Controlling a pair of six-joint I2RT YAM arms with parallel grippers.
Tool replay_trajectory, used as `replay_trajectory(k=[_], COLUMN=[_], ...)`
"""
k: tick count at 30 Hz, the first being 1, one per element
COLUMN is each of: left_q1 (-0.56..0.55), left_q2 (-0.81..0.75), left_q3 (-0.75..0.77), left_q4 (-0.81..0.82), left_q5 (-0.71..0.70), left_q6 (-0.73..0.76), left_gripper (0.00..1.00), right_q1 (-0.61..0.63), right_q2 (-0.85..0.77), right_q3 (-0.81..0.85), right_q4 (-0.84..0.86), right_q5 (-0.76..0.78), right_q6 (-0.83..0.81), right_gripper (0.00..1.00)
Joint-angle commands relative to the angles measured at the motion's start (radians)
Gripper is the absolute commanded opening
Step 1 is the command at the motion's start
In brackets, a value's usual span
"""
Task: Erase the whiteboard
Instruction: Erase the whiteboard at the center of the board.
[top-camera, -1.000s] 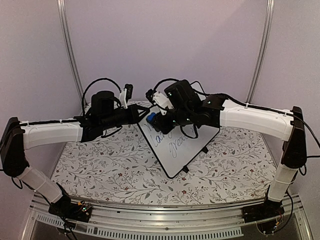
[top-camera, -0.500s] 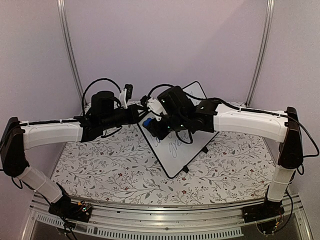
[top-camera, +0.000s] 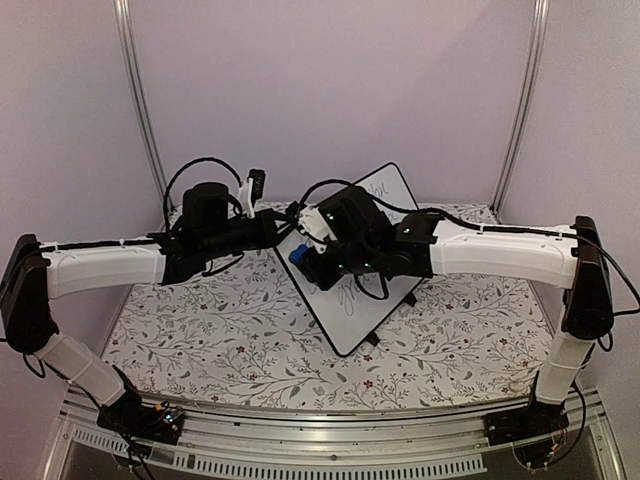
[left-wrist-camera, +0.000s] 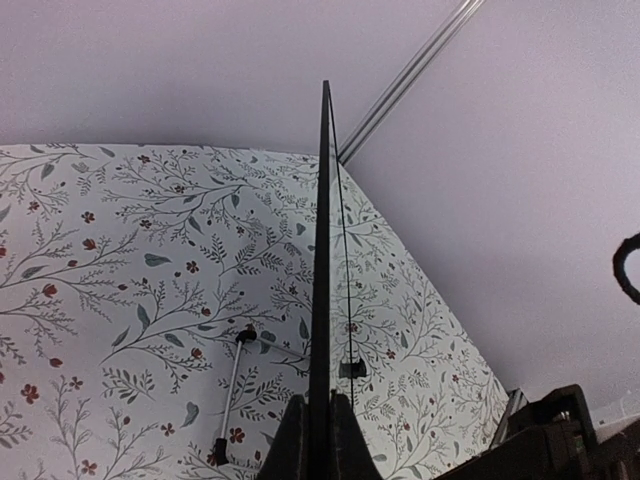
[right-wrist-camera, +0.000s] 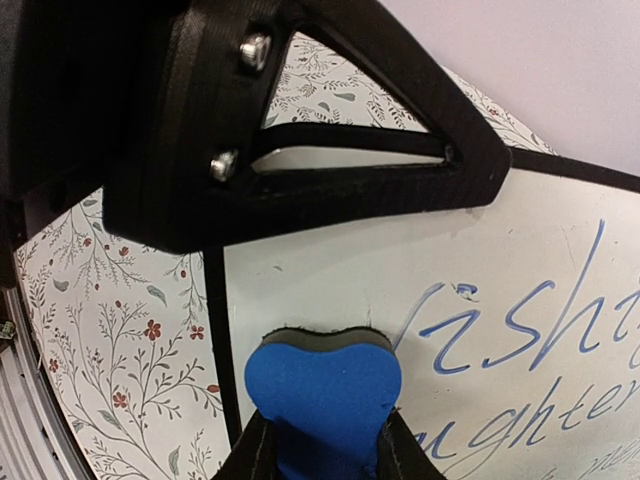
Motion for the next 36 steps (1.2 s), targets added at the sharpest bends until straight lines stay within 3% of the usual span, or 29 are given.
replay_trajectory(k=[1, 16, 29, 36], left_q1=[-0.028, -0.028, -0.027, -0.027], left_q2=[-0.01, 0.001, 0.001, 0.003], left_q3=[-0.016, -0.018, -0.007, -0.008], left_q4=[-0.034, -0.028, -0.048, -0.05], left_q5=[0.052, 0.063, 0.053, 0.045], left_q6=[0.038, 0.029, 0.037, 0.039], left_gripper=[0.0, 0.0, 0.0, 0.0], right_q1=[0.002, 0.003, 0.002, 0.002], right_q2=[0.016, 0.091, 0.018, 0.003], right_q3=[-0.01, 0.167, -0.005, -0.018], right_q4=[-0.032, -0.038, -0.015, -0.006], right_q5=[0.003, 0.028, 0.026, 0.015], right_q6=[0.012, -0.031, 0.031, 0.055], right_gripper=[0.17, 0.17, 0.17, 0.18])
